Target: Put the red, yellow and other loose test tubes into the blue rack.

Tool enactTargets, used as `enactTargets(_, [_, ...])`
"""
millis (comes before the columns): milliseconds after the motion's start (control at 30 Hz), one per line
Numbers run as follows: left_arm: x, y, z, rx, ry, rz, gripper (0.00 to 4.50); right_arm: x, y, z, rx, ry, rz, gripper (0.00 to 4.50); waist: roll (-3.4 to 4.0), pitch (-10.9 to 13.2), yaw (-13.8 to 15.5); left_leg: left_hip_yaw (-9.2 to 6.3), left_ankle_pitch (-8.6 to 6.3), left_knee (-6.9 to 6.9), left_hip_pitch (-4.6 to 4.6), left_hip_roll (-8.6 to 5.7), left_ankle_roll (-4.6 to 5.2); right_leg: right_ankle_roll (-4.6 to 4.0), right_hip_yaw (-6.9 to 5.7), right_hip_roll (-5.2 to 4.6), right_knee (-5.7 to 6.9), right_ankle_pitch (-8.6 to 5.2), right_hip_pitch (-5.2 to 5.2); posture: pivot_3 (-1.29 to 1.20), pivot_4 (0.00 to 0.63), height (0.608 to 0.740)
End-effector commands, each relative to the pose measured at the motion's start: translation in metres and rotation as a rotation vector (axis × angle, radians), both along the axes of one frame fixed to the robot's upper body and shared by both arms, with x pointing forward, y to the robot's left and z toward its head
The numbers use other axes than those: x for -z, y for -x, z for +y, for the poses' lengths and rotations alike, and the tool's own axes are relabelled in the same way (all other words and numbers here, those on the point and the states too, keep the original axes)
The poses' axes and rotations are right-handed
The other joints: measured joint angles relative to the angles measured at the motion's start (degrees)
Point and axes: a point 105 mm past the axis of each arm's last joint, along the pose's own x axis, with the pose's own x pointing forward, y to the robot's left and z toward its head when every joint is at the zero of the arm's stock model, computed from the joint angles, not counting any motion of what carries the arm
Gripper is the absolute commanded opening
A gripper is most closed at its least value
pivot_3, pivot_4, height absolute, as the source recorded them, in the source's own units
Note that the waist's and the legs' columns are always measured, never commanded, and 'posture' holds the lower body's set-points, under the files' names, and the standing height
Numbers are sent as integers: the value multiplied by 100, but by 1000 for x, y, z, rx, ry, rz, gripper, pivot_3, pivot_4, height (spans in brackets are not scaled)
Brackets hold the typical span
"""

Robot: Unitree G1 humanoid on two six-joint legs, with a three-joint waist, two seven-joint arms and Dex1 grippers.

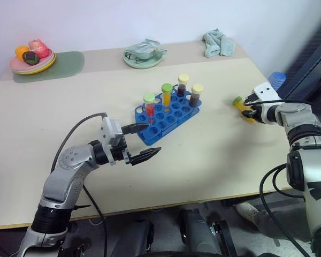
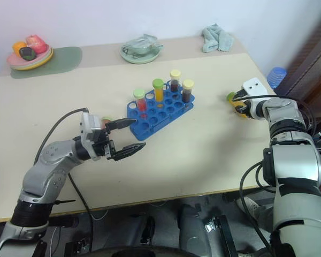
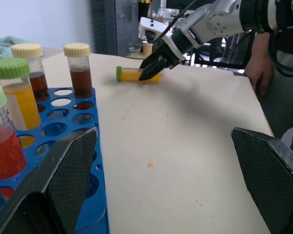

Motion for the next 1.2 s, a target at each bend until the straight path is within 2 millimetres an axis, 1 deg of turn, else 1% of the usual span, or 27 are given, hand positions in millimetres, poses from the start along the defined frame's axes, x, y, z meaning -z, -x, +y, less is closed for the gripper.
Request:
enactTargets(33, [-10,0,-1,15,16,-37,4500,-1,3,-4,-5,-1,9,1324,0,0,4,0,0,0,0,0,0,0,0,0,0,0,0,0,150,740])
enactTargets(167, [-10,-1,-2,22,17,-36,4500,2,6,-5,-20,-12,32,1324,0,0,8,-1,0,0,0,0,0,0,0,0,0,0,1,0,150,740])
enactTargets(267, [-10,-1,-2,24,16,-34,4500,2,8,0,-58,-34,50,1324,-1,0,9,-1,0,0,0,0,0,0,-1,0,0,0,1,0,150,740])
enactTargets(367, [-10,-1,-2,25,18,-33,4500,2,12,7,-134,-63,95,1324,-1,0,3,-1,0,0,0,0,0,0,-1,0,0,0,1,0,150,740])
enactTargets(533, [-11,-1,-3,31,20,-31,4500,-4,22,23,-276,-107,170,1324,0,0,-2,-1,0,0,2,0,0,0,0,0,0,0,1,0,150,740])
enactTargets(600, [-11,-1,-4,32,21,-31,4500,-6,30,31,-346,-117,217,1324,0,0,14,-1,0,1,2,0,0,0,0,0,1,0,1,0,150,740])
enactTargets(733, [-11,-2,-5,38,24,-30,4500,-2,57,43,-452,-99,309,1324,0,-1,46,-4,-1,1,1,0,0,0,-3,-1,0,0,1,0,150,740])
enactTargets(867, [-10,-2,-7,43,26,-27,4500,2,78,58,-494,-86,342,1324,0,-1,56,-8,-2,4,-1,-1,0,1,-6,-3,-1,0,3,0,150,740])
enactTargets(1000, [-10,-2,-9,50,32,-25,4500,10,90,67,-504,-77,359,1324,-2,-2,41,-8,-1,5,1,0,-1,1,-6,-4,1,0,3,0,150,740])
enactTargets(1033, [-10,-2,-10,53,33,-24,4500,12,91,69,-500,-74,360,2018,-3,-2,45,-8,-1,5,1,0,-1,1,-6,-3,1,0,3,0,150,740])
enactTargets(1067, [-10,-3,-10,54,34,-22,4500,13,90,70,-480,-72,350,2373,-3,-2,51,-8,-1,5,1,0,-1,1,-6,-4,1,0,3,0,150,740])
enactTargets(1133, [-9,-3,-10,56,34,-21,4500,11,87,70,-443,-61,329,3329,-3,-3,45,-7,-1,6,0,-1,-1,1,-6,-7,1,0,3,0,150,740])
enactTargets(1200, [-9,-4,-10,58,35,-20,4500,9,87,72,-440,-17,339,3329,-4,-2,46,-5,-1,8,1,-1,-1,1,-6,-8,0,0,5,0,150,740])
